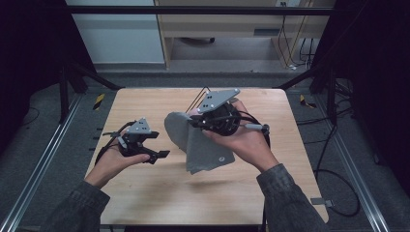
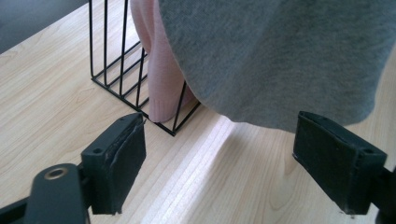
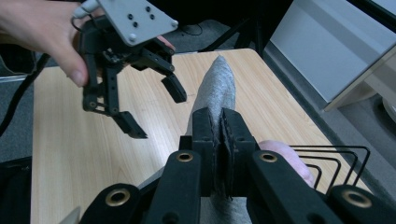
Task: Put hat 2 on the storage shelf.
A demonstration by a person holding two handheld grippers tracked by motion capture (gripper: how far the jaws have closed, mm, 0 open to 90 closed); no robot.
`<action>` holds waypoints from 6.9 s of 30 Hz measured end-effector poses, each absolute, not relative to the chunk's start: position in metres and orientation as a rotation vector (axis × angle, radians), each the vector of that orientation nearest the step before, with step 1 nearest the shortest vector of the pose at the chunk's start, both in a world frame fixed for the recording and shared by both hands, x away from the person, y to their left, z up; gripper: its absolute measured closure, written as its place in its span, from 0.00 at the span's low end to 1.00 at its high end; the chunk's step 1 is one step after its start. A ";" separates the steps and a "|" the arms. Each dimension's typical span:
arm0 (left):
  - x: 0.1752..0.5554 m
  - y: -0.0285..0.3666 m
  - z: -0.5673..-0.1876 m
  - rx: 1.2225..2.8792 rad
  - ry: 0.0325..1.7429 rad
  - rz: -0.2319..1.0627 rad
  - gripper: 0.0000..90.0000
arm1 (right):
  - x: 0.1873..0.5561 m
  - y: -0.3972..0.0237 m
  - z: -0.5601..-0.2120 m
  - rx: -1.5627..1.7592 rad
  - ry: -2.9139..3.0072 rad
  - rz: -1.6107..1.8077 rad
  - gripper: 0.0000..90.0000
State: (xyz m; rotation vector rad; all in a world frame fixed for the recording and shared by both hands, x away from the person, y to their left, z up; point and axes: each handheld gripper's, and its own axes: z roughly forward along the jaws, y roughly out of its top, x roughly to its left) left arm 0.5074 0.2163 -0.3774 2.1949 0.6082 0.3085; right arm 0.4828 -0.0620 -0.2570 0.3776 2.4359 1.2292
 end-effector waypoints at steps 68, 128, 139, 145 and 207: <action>0.569 0.142 -0.210 2.096 0.526 0.678 0.97 | 0.566 -0.154 -0.182 0.708 1.998 1.426 0.95; 0.643 0.136 -0.266 2.045 0.640 0.736 0.97 | 0.640 -0.144 -0.240 0.824 2.022 1.259 0.95; 0.637 0.138 -0.280 2.071 0.642 0.701 0.97 | 0.635 -0.143 -0.253 0.820 2.050 1.259 0.95; 0.630 0.137 -0.286 2.075 0.631 0.683 0.97 | 0.631 -0.145 -0.258 0.817 2.068 1.258 0.95; 0.613 0.152 -0.378 2.162 0.732 0.526 0.96 | 0.620 -0.125 -0.344 0.870 2.274 1.189 0.94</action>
